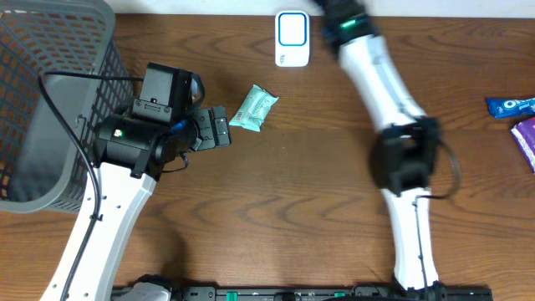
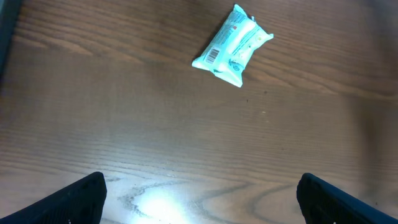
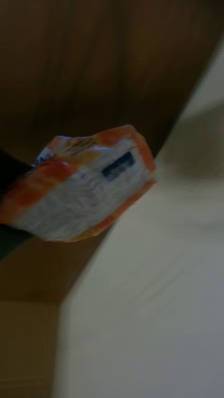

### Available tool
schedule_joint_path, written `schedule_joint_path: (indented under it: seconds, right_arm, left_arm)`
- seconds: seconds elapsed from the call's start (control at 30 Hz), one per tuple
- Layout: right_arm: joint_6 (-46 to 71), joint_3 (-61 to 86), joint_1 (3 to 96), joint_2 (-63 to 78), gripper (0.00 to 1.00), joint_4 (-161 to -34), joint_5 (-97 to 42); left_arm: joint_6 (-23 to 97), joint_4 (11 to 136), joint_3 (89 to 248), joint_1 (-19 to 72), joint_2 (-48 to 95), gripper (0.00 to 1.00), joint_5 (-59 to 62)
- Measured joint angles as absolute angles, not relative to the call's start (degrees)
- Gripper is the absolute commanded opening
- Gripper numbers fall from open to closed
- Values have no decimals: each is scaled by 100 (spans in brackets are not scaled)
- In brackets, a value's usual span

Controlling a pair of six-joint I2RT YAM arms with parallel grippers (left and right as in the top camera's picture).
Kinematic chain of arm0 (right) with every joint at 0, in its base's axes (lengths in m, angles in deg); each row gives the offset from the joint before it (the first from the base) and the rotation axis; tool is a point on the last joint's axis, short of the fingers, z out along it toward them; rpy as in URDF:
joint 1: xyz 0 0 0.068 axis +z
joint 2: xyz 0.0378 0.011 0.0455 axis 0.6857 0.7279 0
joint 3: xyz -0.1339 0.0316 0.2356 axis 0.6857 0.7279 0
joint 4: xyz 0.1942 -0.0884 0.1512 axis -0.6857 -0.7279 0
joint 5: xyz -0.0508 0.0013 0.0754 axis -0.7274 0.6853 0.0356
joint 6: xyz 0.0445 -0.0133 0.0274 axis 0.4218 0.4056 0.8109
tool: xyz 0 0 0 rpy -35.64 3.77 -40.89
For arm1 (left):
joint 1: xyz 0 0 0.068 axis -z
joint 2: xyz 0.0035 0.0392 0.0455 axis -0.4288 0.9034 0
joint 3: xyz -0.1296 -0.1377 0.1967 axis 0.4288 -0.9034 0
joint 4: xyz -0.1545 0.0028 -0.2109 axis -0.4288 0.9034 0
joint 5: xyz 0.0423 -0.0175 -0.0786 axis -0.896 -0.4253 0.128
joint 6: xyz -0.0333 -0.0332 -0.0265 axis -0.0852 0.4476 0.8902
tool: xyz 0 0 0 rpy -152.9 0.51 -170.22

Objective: Scan the item barcode
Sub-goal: 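Carry the tissue pack to the far right and drop it, then move the right gripper left to the green wipes pack and grasp it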

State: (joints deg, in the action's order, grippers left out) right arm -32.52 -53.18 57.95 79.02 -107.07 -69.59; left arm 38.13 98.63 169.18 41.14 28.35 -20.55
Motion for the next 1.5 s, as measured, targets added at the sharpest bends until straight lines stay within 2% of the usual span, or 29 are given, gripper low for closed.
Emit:
schedule_joint_path:
  seconds: [0.17,0.37,0.6,0.63,0.67,0.7,0.73,0.77,1.2,1.5]
  right_arm:
    - [-1807,-5356,4249,6953,1,-12134,-6452]
    - [-548,-5401,2359,6770,1,-13656,-5713]
    - [-185,-5382,1303,7015,3,-14128,-4675]
    - [-164,-5382,1185,7045,16,-14167,-4572]
    - [-144,-5382,1093,7069,36,-14196,-4502]
    - [-126,-5382,1004,7104,75,-14206,-4437]
    - [-74,-5382,927,7141,91,-14211,-4397]
    - [-56,-5380,855,7189,99,-14215,-4334]
    - [-41,-5367,990,7664,99,-14226,-3554]
    - [-450,-5342,1681,7806,99,-14447,-1680]
  left_arm:
    - [3813,9860,16918,4114,2835,98,-2055]
    - [3813,9860,16918,4114,2835,98,-2055]
    - [3813,9860,16918,4114,2835,98,-2055]
    - [3813,9863,16918,4114,2835,98,-2055]
    - [3813,9863,16918,4114,2835,98,-2055]
    - [3813,9863,16918,4114,2835,98,-2055]
    - [3813,9863,16918,4114,2835,98,-2055]
    - [3813,9863,16918,4114,2835,98,-2055]
    - [3813,9863,16918,4114,2835,98,-2055]
    - [3813,9863,16918,4114,2835,98,-2055]
